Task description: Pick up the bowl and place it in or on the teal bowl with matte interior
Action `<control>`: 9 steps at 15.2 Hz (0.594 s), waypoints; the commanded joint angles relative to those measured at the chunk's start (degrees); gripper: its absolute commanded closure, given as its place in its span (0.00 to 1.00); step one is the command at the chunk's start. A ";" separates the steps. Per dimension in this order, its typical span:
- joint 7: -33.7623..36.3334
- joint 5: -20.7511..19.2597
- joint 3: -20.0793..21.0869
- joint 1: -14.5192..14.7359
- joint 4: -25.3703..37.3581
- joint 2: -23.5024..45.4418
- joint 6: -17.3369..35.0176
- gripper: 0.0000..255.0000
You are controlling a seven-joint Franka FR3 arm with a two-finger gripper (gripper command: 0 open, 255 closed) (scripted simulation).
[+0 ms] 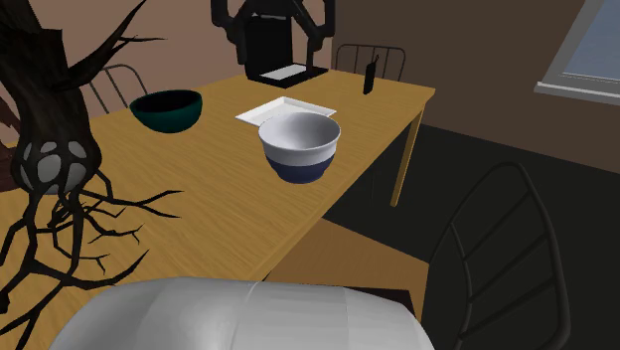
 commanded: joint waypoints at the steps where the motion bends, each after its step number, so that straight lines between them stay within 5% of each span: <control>1: 0.00 0.00 0.00 0.00 0.00 0.00 0.00 0.00; 9: -5.73 0.46 -6.35 -1.58 -3.75 10.43 13.25 0.00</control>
